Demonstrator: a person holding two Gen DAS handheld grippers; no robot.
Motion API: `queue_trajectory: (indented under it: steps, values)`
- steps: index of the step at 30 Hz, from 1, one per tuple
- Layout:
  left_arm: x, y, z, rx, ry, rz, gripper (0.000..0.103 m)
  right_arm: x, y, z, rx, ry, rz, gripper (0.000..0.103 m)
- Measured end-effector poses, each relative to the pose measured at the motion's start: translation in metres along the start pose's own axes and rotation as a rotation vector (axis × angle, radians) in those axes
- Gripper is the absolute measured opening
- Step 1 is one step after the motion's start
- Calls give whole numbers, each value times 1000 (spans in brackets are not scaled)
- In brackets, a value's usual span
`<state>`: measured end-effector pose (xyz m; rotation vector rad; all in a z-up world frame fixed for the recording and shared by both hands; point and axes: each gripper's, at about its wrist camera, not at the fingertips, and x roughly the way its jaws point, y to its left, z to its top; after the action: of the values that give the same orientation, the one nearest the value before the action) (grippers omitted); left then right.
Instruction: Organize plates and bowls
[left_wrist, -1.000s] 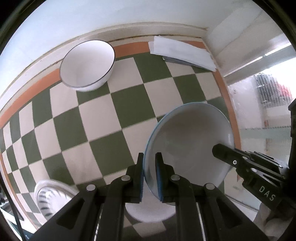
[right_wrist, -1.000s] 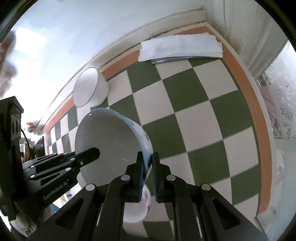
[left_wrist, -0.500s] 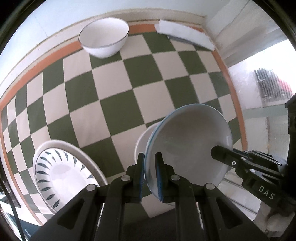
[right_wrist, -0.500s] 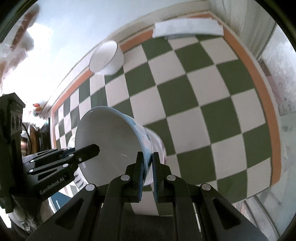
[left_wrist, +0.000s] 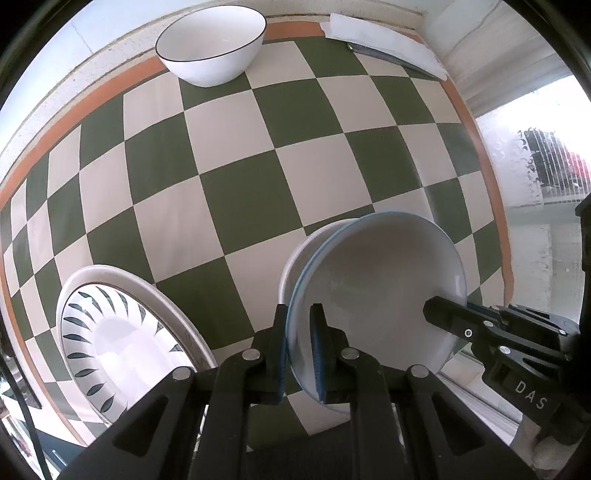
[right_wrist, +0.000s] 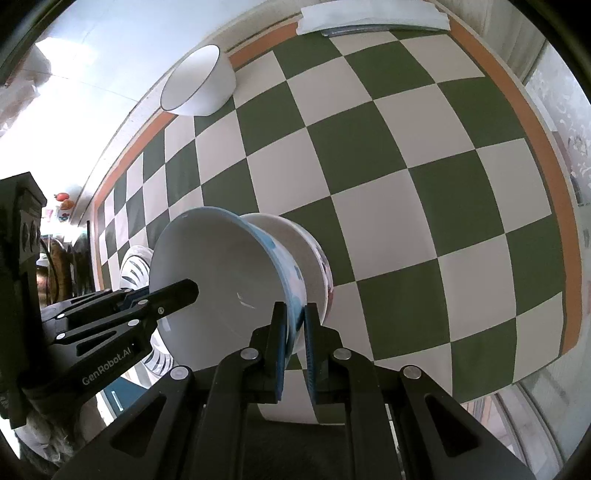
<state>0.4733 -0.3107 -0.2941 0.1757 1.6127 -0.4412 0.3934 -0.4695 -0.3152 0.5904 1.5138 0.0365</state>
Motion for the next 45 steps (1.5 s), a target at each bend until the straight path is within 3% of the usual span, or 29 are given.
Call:
queue_trajectory:
  steps: [26,32,38,40,42,45]
  values:
    - [20,4,1,-14,40,22,10,21,0,13,-12,66,-27,13]
    - [3,15,4,-41,15,-1,10,15,-5,19,0,75,1,13]
    - [-29,47,22,-132,-54,-33,13,-12,-6,37,17,35,19,13]
    - [-37,63,36,-177,-84,-37,20,-22,0,50,1,13,31,17]
    - [-38,78,51,-219,-94,-39,22,-29,8,69,-15,-19,50,33]
    - [-38,104,76,-303,-118,-67,22,-32,24,102,-45,-54,87,39]
